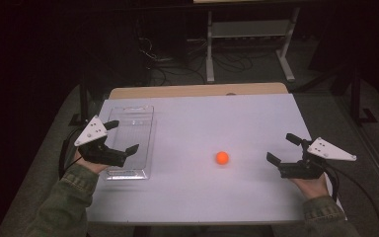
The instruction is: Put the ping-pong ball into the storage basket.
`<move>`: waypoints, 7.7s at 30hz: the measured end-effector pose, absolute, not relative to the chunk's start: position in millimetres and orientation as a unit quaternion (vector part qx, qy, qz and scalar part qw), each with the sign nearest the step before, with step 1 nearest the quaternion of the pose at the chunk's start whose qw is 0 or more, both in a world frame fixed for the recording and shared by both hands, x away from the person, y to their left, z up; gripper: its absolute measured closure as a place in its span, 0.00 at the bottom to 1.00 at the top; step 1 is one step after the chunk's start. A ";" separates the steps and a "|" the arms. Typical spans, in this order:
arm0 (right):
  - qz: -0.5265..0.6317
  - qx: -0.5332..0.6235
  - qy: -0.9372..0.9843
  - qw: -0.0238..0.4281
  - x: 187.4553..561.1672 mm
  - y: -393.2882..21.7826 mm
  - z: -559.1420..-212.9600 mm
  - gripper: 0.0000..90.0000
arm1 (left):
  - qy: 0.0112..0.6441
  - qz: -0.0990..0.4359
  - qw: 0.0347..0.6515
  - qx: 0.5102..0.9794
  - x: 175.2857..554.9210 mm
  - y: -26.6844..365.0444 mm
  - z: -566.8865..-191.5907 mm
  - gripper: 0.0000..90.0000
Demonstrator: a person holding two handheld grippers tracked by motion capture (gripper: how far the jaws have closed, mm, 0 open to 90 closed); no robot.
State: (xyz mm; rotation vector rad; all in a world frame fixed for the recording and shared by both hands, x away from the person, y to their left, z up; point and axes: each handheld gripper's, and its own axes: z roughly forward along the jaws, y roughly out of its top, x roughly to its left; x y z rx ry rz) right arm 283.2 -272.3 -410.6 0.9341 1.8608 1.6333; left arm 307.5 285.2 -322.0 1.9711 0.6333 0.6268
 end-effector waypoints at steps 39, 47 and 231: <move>0.597 0.337 0.687 0.243 283.0 -271.1 -411.3 0.00 | 0.199 0.214 0.427 0.856 331.1 237.4 -301.0 0.00; 0.596 0.337 0.687 0.242 283.2 -271.0 -411.5 0.00 | 0.191 0.211 0.424 0.860 335.0 229.9 -297.8 0.00; 0.592 0.323 0.699 0.238 277.2 -269.5 -413.3 0.00 | 0.065 0.092 0.304 0.946 387.3 67.9 -341.6 0.00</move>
